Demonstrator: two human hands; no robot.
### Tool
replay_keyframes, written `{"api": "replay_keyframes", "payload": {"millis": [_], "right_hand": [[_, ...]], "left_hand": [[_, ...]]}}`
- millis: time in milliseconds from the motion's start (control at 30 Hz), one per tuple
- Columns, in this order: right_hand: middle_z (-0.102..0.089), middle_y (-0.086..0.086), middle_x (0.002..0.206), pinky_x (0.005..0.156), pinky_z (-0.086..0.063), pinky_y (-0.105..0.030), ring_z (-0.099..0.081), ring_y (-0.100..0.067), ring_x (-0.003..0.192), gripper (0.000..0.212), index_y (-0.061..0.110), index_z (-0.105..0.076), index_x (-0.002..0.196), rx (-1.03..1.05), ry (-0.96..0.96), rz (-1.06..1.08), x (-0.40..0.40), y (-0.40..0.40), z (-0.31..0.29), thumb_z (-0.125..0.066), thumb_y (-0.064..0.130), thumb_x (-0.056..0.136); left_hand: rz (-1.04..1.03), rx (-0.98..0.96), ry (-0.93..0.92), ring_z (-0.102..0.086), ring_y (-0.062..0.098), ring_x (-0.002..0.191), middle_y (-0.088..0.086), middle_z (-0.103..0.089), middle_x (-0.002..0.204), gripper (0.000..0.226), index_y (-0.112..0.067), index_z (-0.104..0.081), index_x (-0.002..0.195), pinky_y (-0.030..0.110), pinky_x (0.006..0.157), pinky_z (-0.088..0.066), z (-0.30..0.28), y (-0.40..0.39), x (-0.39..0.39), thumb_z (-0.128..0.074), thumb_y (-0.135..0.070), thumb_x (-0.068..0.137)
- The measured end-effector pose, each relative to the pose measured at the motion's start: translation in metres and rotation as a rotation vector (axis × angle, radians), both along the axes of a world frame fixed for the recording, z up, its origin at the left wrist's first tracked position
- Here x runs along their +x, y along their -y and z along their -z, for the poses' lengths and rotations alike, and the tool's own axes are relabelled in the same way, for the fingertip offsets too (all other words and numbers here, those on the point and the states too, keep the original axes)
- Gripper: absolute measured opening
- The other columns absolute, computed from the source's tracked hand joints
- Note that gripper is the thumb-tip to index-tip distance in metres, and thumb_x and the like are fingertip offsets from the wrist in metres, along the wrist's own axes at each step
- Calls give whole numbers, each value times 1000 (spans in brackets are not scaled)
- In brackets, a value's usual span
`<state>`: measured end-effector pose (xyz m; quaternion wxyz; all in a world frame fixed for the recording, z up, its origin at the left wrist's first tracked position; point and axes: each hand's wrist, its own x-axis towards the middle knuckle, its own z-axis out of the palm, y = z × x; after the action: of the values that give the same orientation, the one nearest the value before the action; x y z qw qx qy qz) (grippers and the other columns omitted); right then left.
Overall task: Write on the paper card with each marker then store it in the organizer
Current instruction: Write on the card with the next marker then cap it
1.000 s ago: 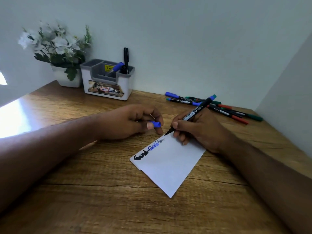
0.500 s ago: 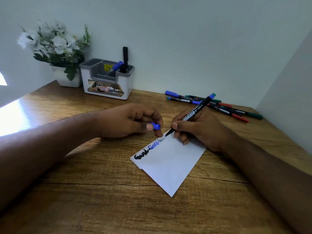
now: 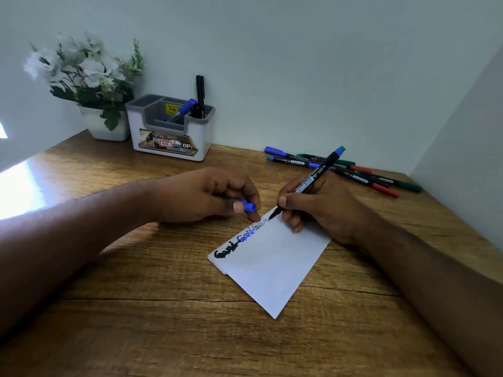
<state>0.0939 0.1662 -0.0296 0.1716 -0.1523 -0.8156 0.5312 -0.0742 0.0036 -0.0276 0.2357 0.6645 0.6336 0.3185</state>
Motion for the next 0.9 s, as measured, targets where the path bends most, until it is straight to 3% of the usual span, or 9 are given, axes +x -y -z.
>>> {"api": "replay_keyframes", "payload": {"millis": [167, 600, 900], "right_hand": [[-67, -12, 59, 46, -53, -27, -60, -17, 45, 8, -7, -68, 80, 6, 2, 18, -1, -1, 0, -64, -2, 85], [-65, -10, 55, 44, -53, -26, -59, -15, 42, 10, -3, -67, 77, -28, -5, 58, -2, -2, 2, -62, -3, 85], [-66, -10, 57, 44, -53, -26, -60, -15, 43, 7, -4, -67, 81, -39, -7, 65, -3, -2, 3, -63, -2, 86]], "left_hand": [[-7, 5, -5, -64, -4, 100, -18, -71, 100, 18, -20, -68, 104, 6, 83, -42, -1, 0, 0, -60, -10, 92], [-9, -44, 45, -65, 0, 103, -12, -73, 105, 17, -23, -67, 104, 13, 87, -45, -1, 0, 0, -59, -15, 92], [-16, -50, 47, -65, -2, 100, -11, -73, 104, 18, -18, -68, 106, 8, 82, -44, -2, 0, 0, -59, -10, 92]]}}
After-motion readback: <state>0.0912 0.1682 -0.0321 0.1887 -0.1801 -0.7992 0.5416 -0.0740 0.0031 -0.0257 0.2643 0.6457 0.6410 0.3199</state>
